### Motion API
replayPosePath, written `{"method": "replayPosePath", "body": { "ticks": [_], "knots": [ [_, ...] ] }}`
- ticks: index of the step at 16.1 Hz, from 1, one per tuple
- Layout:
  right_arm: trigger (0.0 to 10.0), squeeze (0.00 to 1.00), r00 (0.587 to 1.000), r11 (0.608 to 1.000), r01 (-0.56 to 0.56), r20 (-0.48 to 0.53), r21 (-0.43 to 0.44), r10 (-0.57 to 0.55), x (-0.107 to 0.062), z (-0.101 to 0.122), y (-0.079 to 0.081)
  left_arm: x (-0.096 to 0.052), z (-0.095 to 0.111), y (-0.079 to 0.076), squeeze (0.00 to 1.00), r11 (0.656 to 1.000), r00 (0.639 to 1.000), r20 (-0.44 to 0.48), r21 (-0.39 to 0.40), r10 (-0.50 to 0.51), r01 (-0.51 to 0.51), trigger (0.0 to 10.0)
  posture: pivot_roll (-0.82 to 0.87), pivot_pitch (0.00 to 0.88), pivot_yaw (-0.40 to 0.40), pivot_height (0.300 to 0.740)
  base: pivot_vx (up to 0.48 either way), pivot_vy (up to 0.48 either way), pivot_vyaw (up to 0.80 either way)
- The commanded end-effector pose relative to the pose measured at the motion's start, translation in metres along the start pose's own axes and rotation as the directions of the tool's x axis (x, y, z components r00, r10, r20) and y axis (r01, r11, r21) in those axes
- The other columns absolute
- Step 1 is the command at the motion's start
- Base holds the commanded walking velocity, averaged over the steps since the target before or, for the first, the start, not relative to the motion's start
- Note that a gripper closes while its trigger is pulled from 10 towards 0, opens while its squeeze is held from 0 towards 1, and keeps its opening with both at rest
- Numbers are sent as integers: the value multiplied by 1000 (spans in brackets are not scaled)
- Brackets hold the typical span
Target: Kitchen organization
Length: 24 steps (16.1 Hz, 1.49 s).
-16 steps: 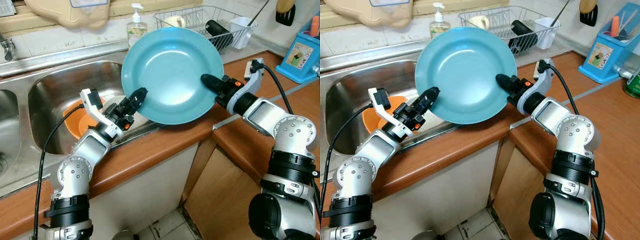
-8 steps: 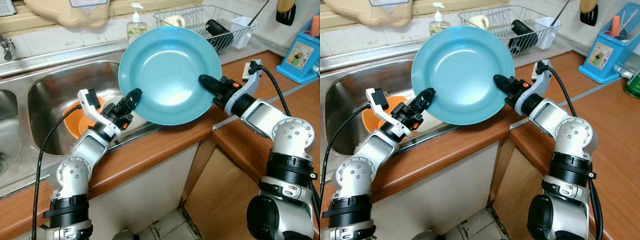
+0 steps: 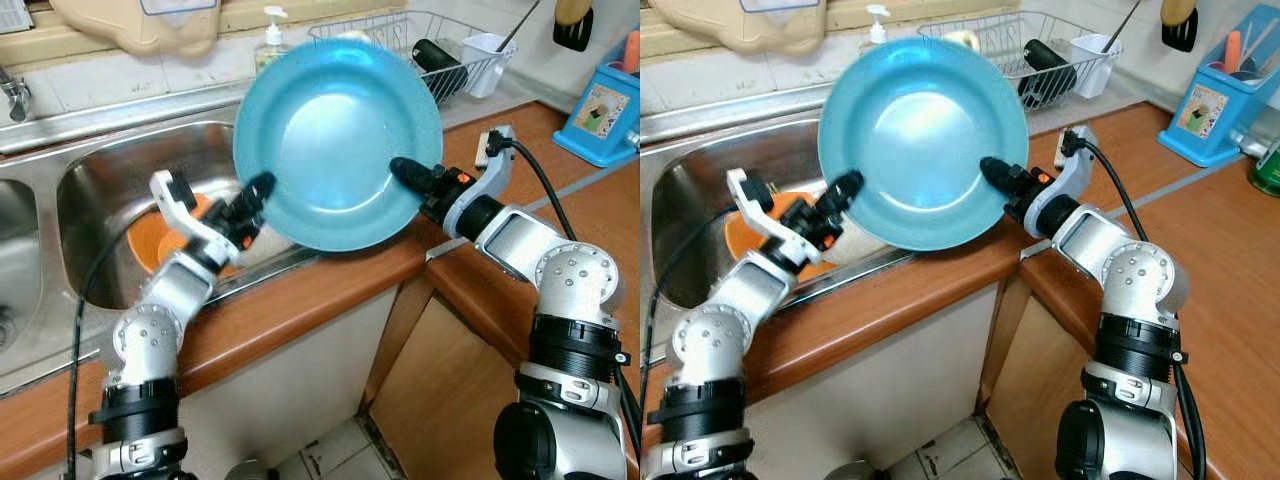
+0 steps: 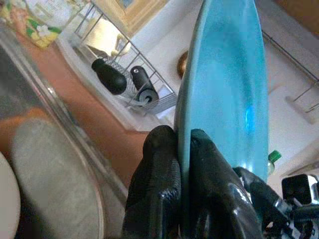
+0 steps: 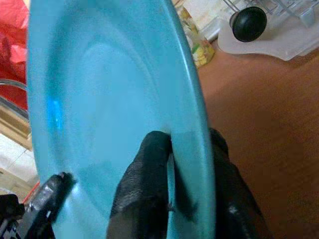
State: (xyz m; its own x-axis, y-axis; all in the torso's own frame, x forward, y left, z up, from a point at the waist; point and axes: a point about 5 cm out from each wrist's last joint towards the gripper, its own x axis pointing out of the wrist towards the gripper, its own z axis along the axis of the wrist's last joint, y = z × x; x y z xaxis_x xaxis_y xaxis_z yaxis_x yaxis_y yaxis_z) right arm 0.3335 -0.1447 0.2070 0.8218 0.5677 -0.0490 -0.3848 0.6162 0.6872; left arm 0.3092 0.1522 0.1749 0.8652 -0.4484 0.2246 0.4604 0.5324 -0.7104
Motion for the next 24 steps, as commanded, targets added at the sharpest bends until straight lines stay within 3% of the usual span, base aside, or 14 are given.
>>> {"method": "replayPosePath", "body": {
  "ticks": [1,3,5,7,8,9,10,12,15,21,22,23,24],
  "knots": [
    [10000,1000,1000,1000,-20,1,-22,20,1,1,6,1,8,-1,0,1000,999,36,11,7,-7,0,-17,0,43,740,0,0,0],
    [10000,1000,1000,999,-12,4,-35,12,1,1,6,-2,21,2,0,1000,996,88,-6,21,-20,0,-18,0,44,740,0,0,0],
    [10000,1000,998,994,-47,-38,-102,43,0,-5,12,-11,44,13,0,997,981,180,-19,73,-71,0,-17,0,44,740,0,0,0],
    [10000,1000,995,986,-80,-71,-145,70,0,-9,17,-18,53,21,0,992,971,206,12,122,-127,0,-15,0,43,740,0,0,0],
    [10000,1000,992,978,-98,-101,-186,80,0,-13,20,-23,58,30,0,978,965,197,78,175,-193,0,-15,0,42,740,0,0,0],
    [10000,1000,988,966,-112,-132,-231,83,0,-18,22,-28,61,40,0,940,945,194,168,264,-297,0,-13,0,41,740,0,0,0],
    [10000,1000,985,957,-120,-154,-262,82,0,-21,24,-30,61,46,0,920,935,184,197,305,-339,0,-12,0,40,740,0,0,0],
    [10000,1000,958,907,-207,-261,-365,114,-3,-37,34,-32,67,65,0,850,873,211,217,439,-480,0,-12,0,41,740,0,0,0],
    [10000,1000,924,826,-273,-374,-494,81,-7,-53,35,-30,59,81,0,780,830,179,285,528,-557,0,-18,0,48,740,0,0,0],
    [10000,1000,914,799,-288,-401,-528,64,-11,-58,31,-28,39,99,0,697,772,88,376,629,-611,0,-24,0,50,740,0,0,0],
    [10000,1000,914,798,-286,-402,-530,61,-11,-58,30,-28,39,100,0,691,767,80,382,637,-614,980,-22,0,49,740,0,0,0],
    [10000,1000,914,798,-284,-403,-532,57,-11,-58,30,-30,37,104,0,665,741,63,396,668,-633,10000,-21,0,47,740,0,0,0],
    [10000,1000,913,796,-284,-404,-535,54,-11,-58,29,-31,37,105,0,655,730,59,399,680,-642,10000,-21,0,47,740,0,0,0]
  ]
}}
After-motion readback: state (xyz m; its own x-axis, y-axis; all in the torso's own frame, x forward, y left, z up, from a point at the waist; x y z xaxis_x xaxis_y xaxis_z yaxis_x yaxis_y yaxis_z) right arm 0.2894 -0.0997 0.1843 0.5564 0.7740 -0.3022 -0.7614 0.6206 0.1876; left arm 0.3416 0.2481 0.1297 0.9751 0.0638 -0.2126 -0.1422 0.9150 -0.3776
